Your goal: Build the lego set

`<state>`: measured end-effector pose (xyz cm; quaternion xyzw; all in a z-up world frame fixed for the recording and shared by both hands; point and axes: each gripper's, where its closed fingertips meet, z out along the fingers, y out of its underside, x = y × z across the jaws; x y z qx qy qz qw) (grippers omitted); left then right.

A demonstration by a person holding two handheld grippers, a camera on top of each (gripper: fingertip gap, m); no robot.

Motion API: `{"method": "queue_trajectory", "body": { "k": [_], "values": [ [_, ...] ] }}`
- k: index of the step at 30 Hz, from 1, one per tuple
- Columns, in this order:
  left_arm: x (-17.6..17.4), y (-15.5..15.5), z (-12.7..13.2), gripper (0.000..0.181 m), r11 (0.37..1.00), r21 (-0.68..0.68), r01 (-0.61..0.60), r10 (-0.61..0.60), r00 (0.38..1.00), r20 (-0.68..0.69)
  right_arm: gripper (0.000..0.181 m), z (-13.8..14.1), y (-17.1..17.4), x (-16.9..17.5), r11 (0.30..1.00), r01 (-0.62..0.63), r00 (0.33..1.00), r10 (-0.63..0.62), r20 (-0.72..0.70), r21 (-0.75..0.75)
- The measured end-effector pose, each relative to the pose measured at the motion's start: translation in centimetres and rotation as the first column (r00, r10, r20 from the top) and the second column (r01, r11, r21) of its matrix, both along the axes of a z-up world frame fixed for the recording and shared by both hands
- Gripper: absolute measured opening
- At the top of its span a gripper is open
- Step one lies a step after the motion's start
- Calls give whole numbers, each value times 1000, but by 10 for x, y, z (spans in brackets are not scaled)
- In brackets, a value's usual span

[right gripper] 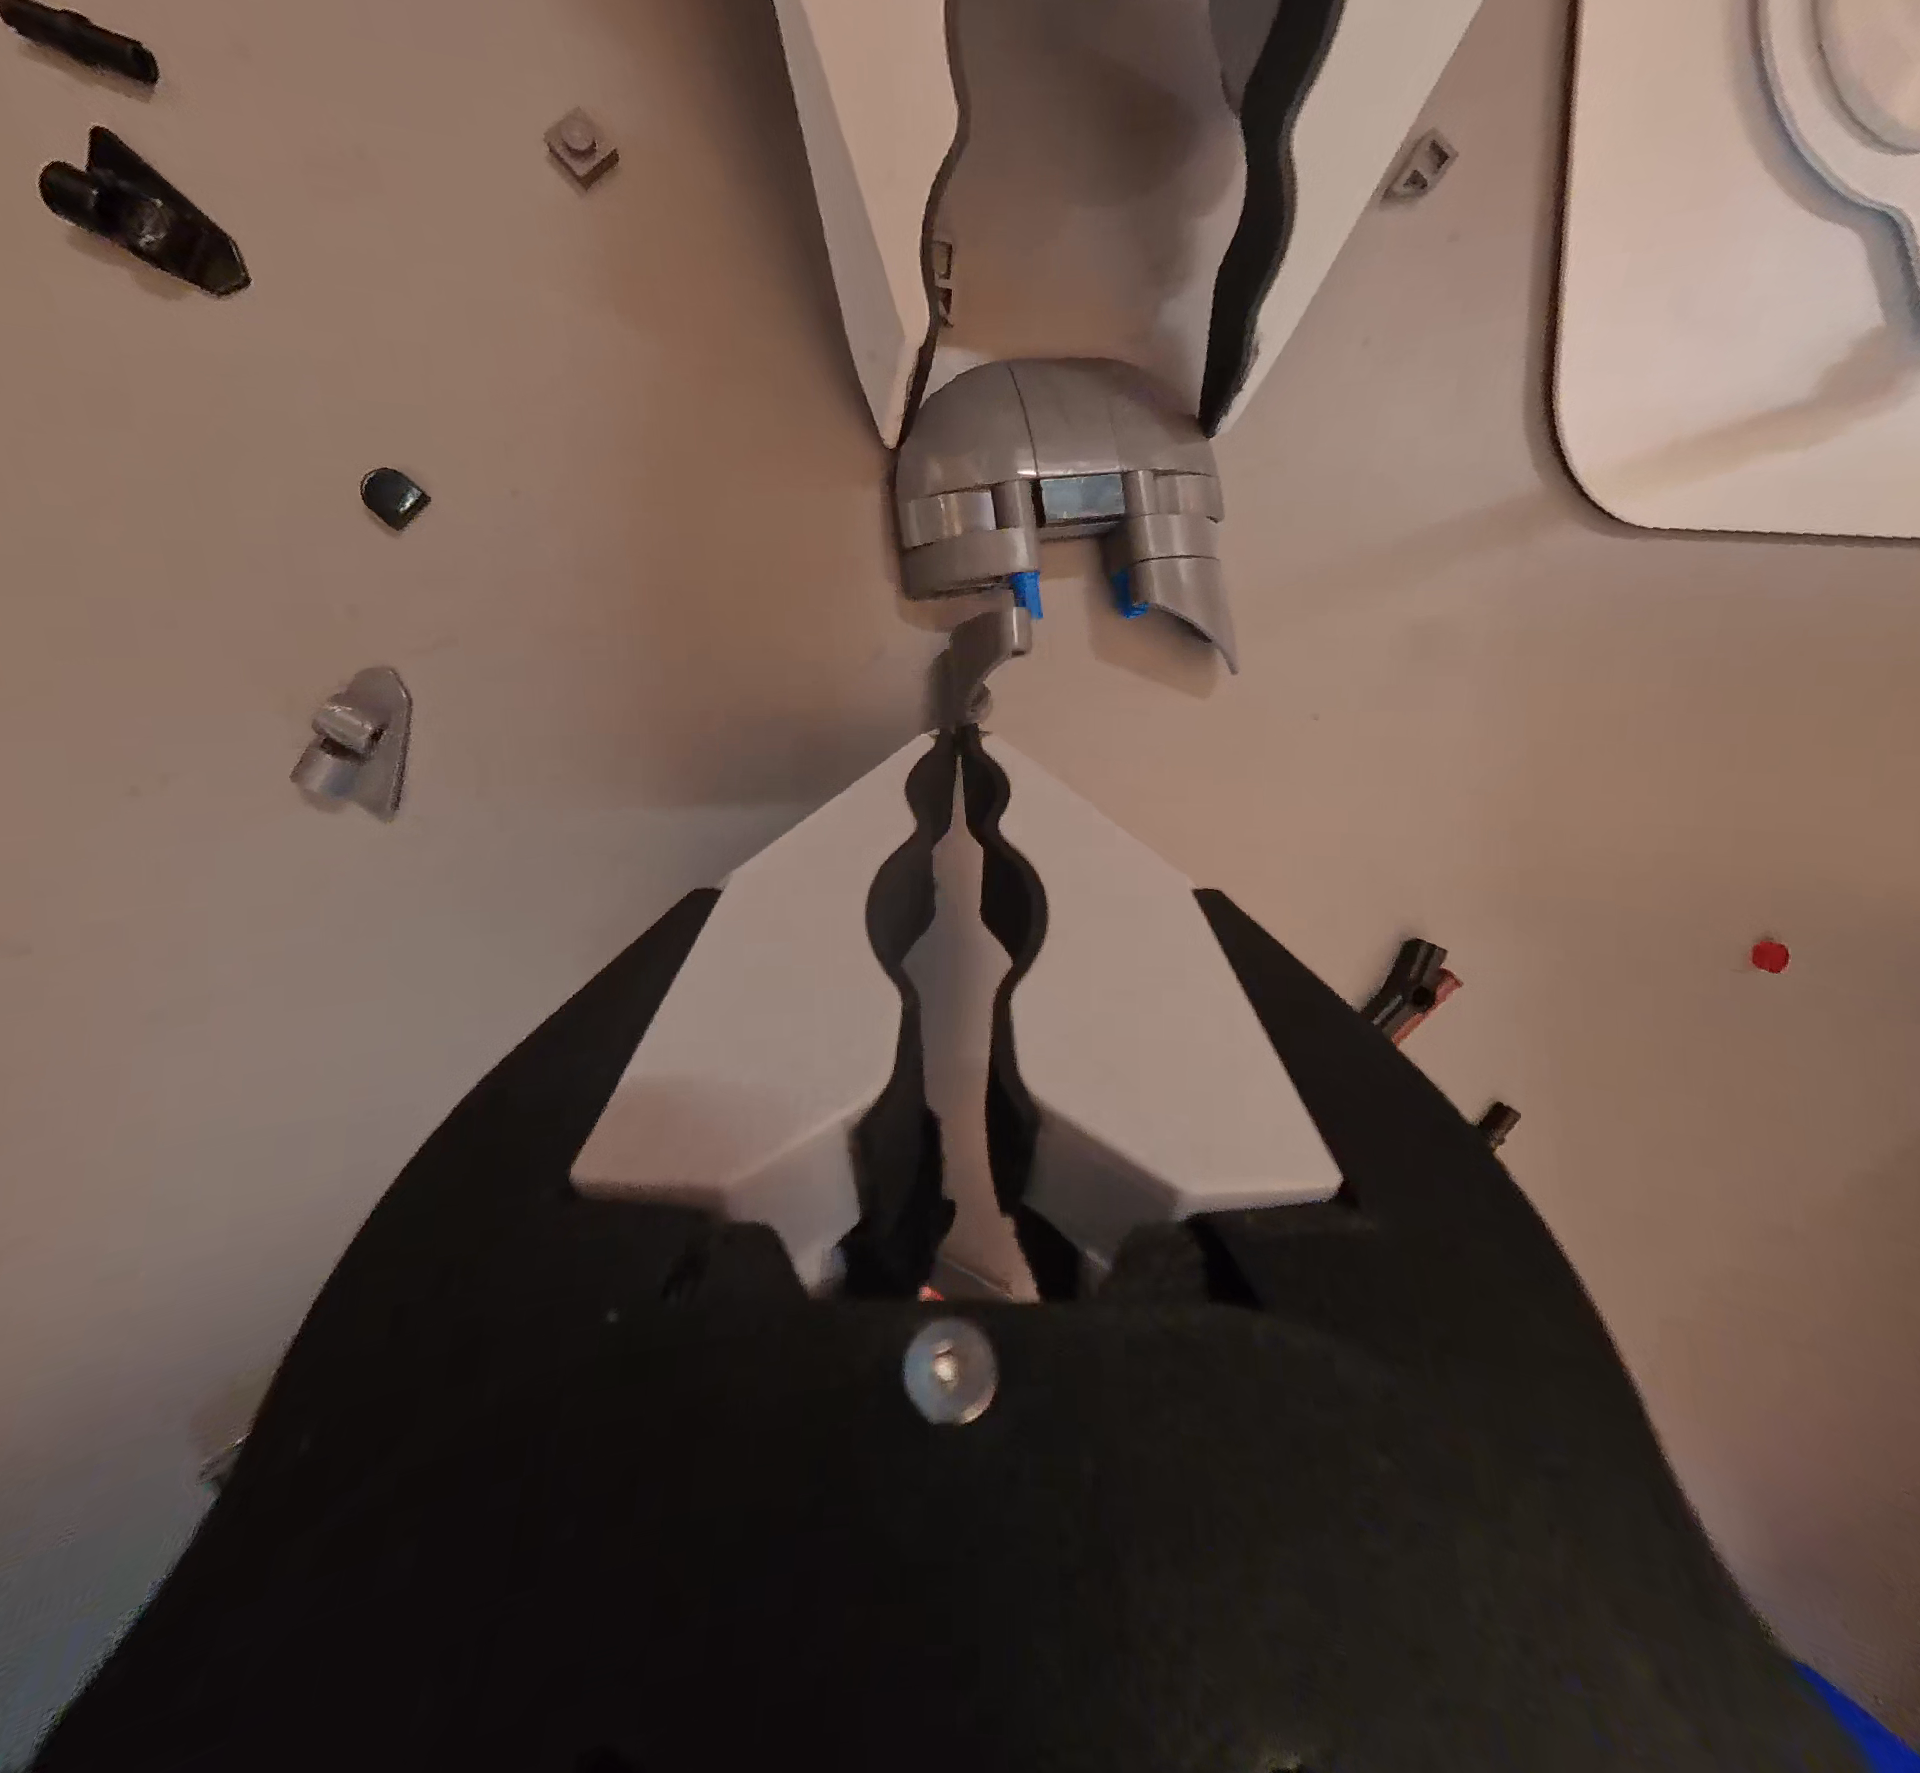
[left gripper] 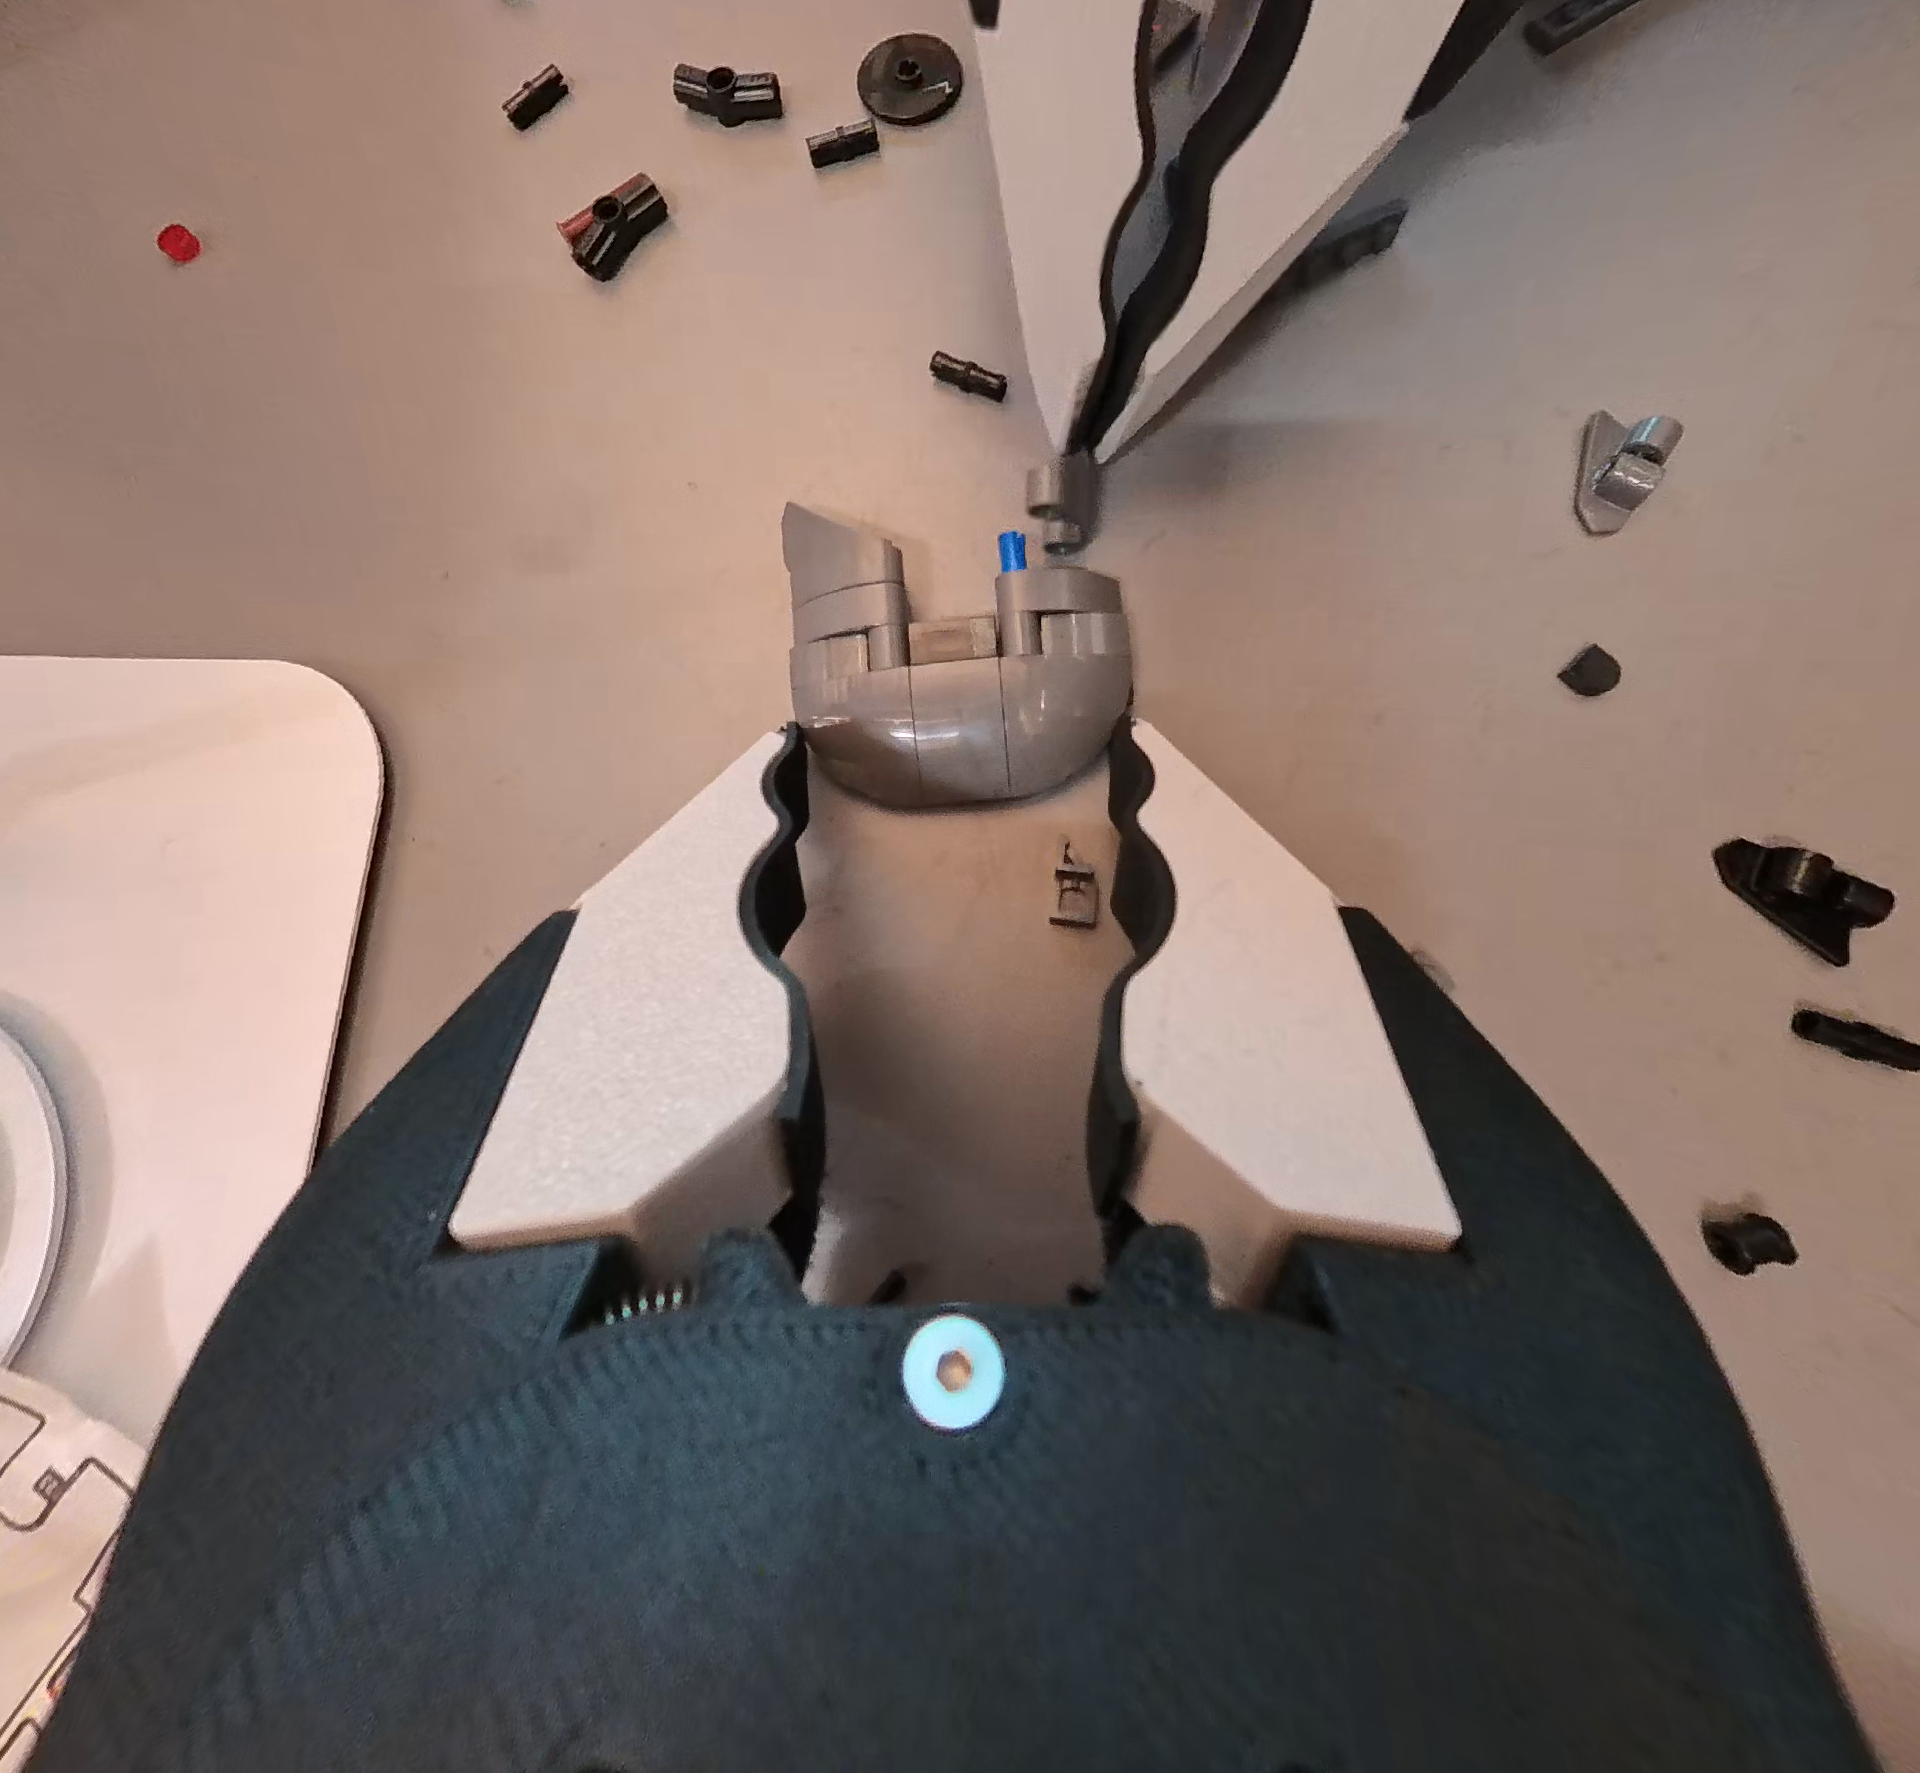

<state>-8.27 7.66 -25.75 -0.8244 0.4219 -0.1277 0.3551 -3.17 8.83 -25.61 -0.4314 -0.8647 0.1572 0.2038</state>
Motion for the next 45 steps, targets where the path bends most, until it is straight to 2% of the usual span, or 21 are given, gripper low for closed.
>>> {"method": "queue_trajectory", "body": {
  "k": [11,15,20,28,31,33,38,41,45],
  "values": [
    [-3,0,1,59,1000,9,-6,6,1000,-20,0,3,-6,5,996,-6,1000,6,5,-84],
    [0,3,19,63,997,76,-16,15,1000,11,0,16,-6,0,993,-7,998,0,-60,-115],
    [21,2,39,43,994,109,20,-33,992,121,0,29,-8,-5,992,-27,991,11,-134,-123],
    [43,-3,44,17,994,81,70,-88,968,236,0,39,-11,-10,992,-46,981,22,-194,-118],
    [41,2,46,7,997,65,40,-56,962,269,0,42,-9,-11,994,-45,976,22,-216,-100],
    [39,4,50,6,999,49,16,-30,947,320,1,48,-6,-15,997,-39,965,19,-263,-70],
    [32,9,62,6,999,-33,-36,48,881,471,29,70,0,-28,994,-26,909,68,-412,105],
    [30,11,68,6,996,-77,-43,78,840,537,32,73,-2,-33,971,-32,887,137,-441,238],
    [31,10,71,6,992,-126,-28,98,800,592,32,77,-5,-38,949,-36,865,186,-467,312]
  ]
}}
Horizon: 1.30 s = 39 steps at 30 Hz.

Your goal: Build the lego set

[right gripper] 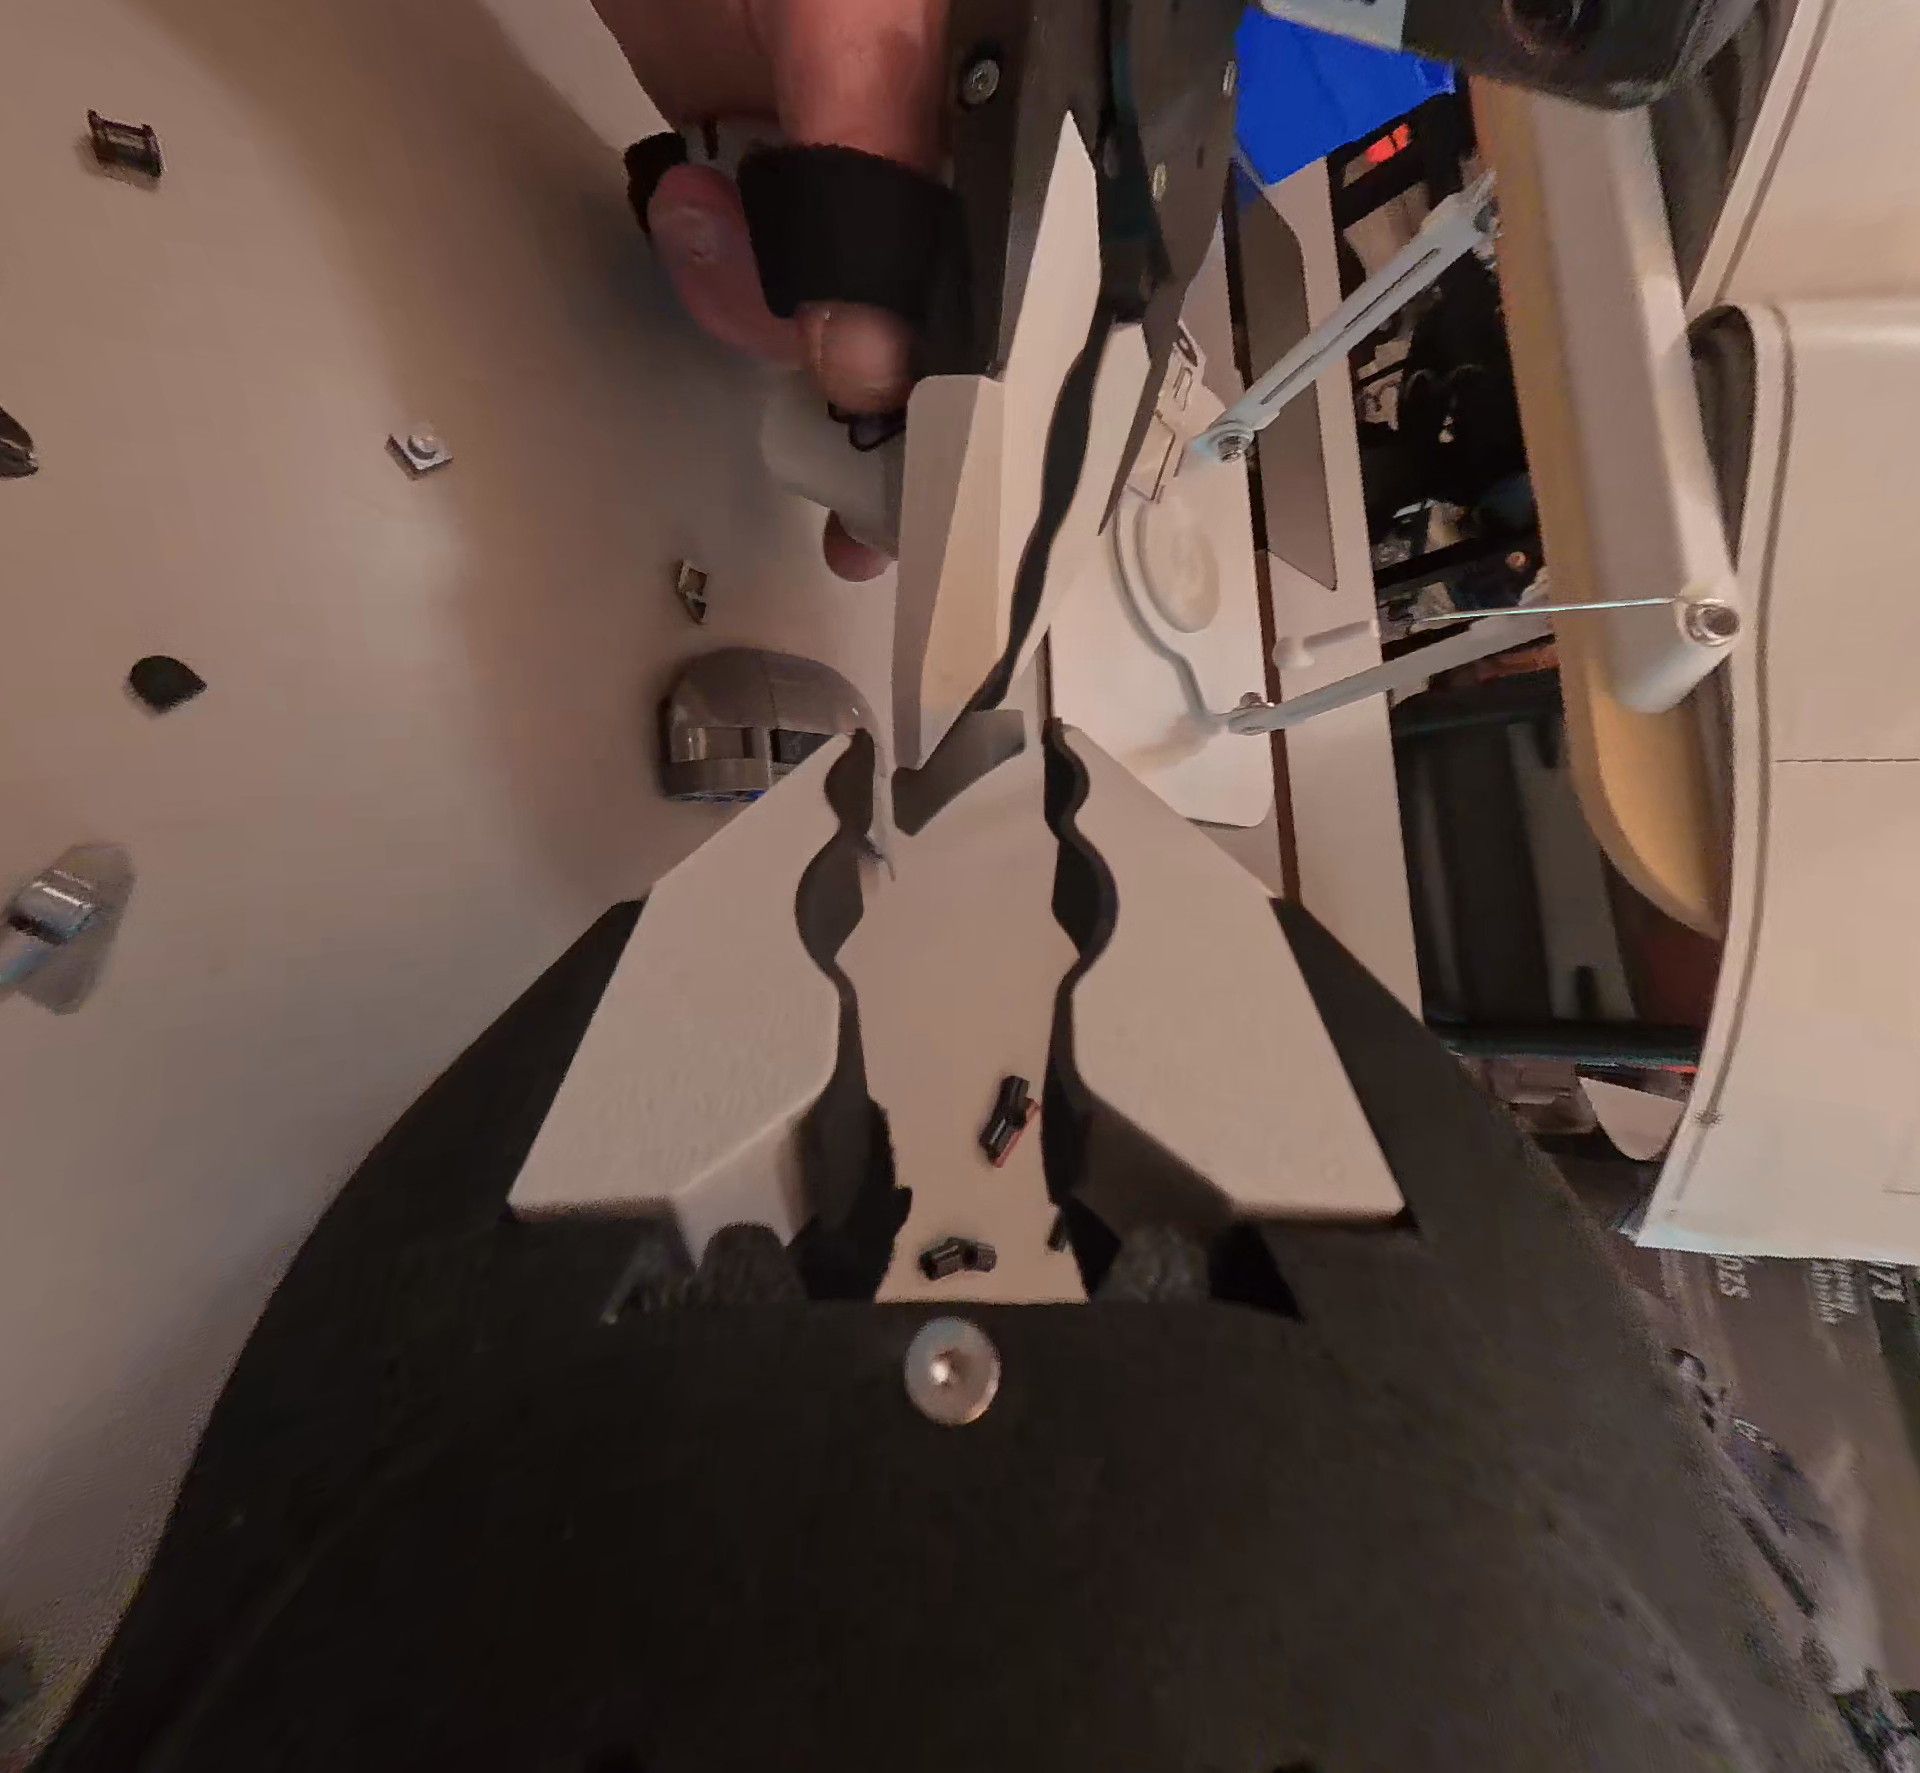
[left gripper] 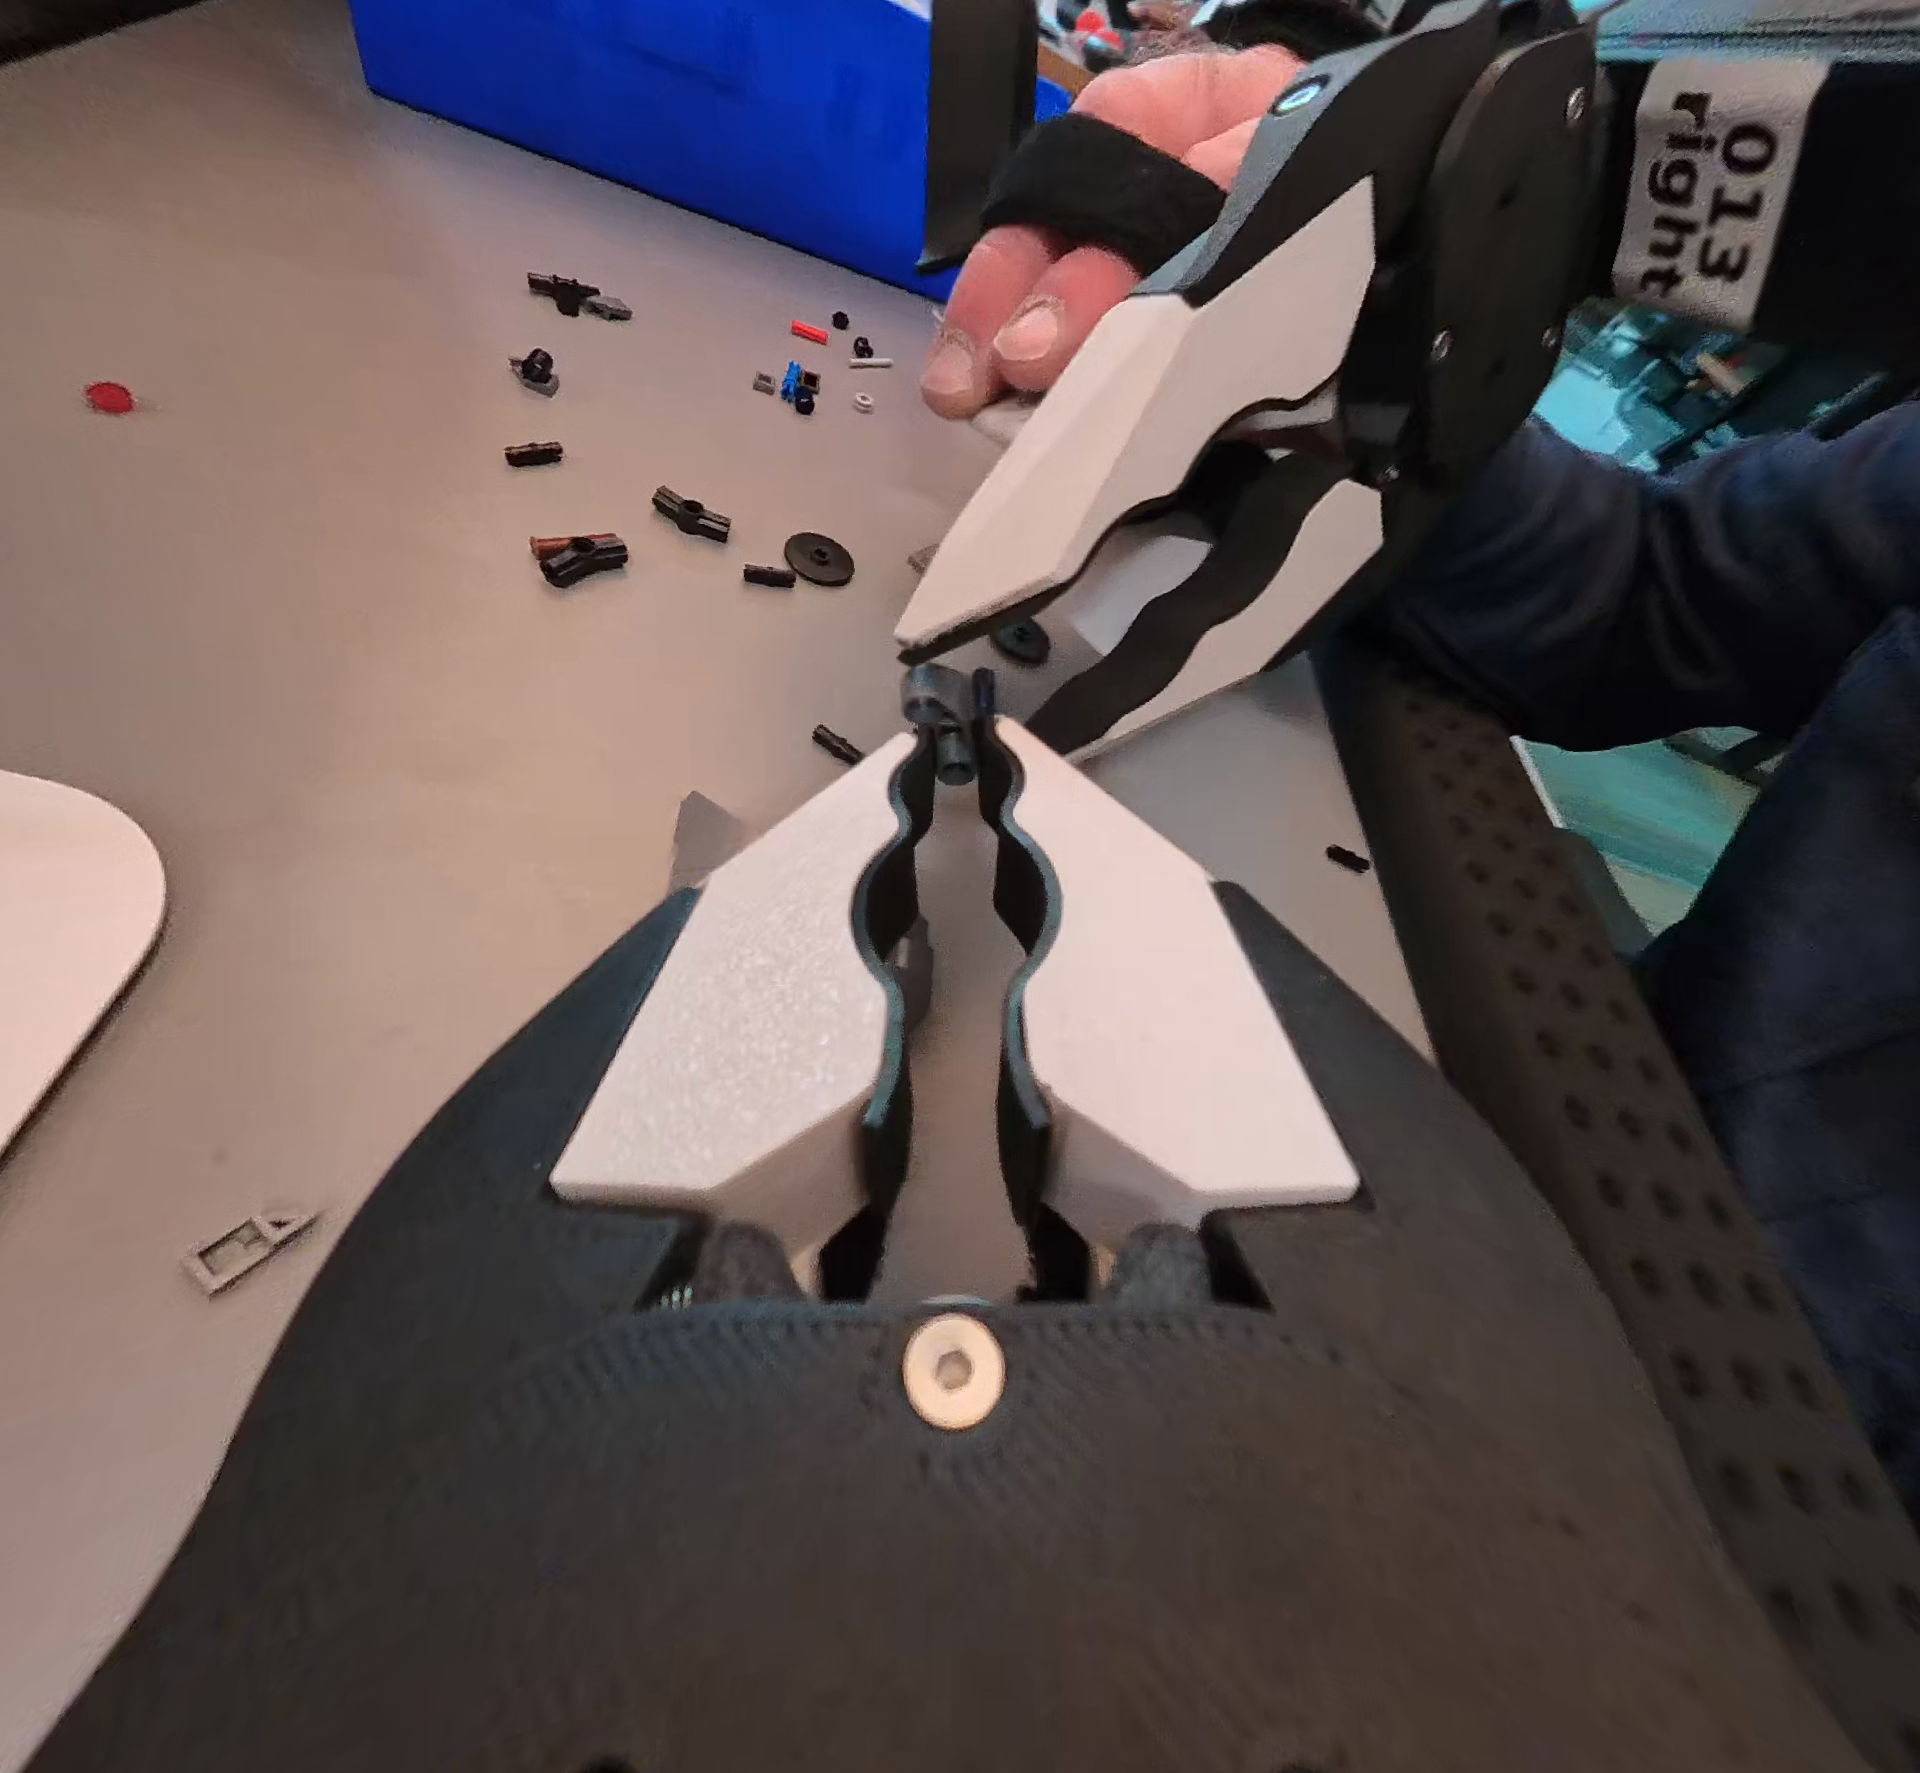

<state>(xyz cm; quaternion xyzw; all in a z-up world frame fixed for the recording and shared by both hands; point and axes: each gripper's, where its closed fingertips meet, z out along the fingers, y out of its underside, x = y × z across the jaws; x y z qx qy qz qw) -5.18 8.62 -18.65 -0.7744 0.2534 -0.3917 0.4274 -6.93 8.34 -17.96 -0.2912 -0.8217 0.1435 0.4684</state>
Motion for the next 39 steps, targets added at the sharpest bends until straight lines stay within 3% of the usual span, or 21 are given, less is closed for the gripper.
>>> {"method": "queue_trajectory", "body": {
  "k": [2,7,10,13,16,20,24,26,28,31,35,39],
  "values": [
    [0,0,1,6,1000,-18,3,-3,1000,24,22,1,-2,0,1000,-11,1000,11,-3,13],
    [1,0,-1,6,999,-48,5,-2,999,54,18,-3,-2,3,999,-12,1000,13,27,-45],
    [-6,5,-3,24,999,-24,-42,41,999,-16,2,-10,-4,10,987,-11,995,26,91,-163],
    [-15,-1,-27,16,1000,8,-27,28,970,-240,0,-32,7,18,984,33,980,2,197,-173],
    [-18,1,-33,0,999,-3,-38,36,963,-268,0,-40,10,19,980,52,973,-6,229,-193],
    [-45,3,-12,5,993,41,-106,113,969,-220,0,-33,13,19,975,65,978,-20,208,-214],
    [-91,5,-4,12,965,112,-237,261,908,-328,0,-30,16,19,974,78,980,-36,198,-211],
    [-119,8,-7,15,936,172,-308,353,817,-456,0,-30,17,19,975,81,980,-39,196,-208],
    [-139,5,-18,18,926,186,-327,373,725,-579,0,-31,17,18,976,83,979,-42,201,-200],
    [-136,9,-40,27,932,157,-326,349,693,-631,0,-34,14,17,978,78,977,-37,209,-191],
    [-129,18,-63,33,942,156,-299,309,581,-753,0,-34,15,18,979,82,977,-42,210,-185],
    [-118,22,-68,27,942,142,-305,304,589,-749,0,-29,20,19,978,94,980,-58,191,-188]
  ]
}}
